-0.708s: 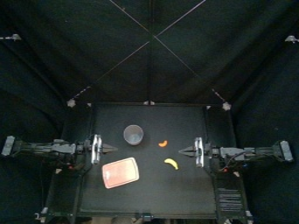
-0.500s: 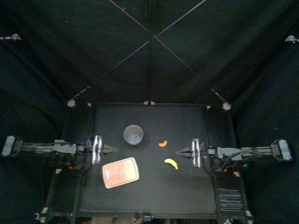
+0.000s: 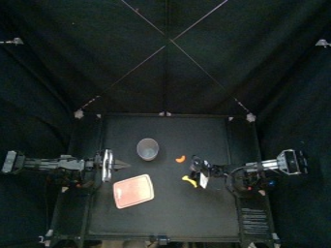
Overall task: Pick the banana then place it in the grey bowl
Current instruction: Pick the banana
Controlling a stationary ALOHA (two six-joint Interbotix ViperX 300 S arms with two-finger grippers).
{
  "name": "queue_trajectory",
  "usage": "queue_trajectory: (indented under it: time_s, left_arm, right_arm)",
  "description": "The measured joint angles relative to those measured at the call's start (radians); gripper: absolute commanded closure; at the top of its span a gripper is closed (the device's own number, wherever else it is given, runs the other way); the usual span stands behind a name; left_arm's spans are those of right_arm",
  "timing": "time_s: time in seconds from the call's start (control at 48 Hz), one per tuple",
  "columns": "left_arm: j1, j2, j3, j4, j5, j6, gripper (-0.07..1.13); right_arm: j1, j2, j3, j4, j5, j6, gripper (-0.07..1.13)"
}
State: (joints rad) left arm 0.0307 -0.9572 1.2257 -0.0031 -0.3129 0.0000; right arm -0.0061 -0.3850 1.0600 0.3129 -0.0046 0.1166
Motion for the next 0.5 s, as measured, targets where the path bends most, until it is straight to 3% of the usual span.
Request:
queue_trajectory:
  time_s: [0.104, 0.5]
  left_arm:
    - [0.005, 0.000, -0.002, 0.000, -0.015, 0.000, 1.06]
    - [0.008, 0.000, 0.000, 0.000, -0.028, 0.002, 1.06]
  right_arm:
    - [-0.003, 0.069, -0.035, 0.003, 0.038, 0.000, -0.02]
    - [-0.057, 0.275, -0.121, -0.043, 0.302, 0.002, 0.02]
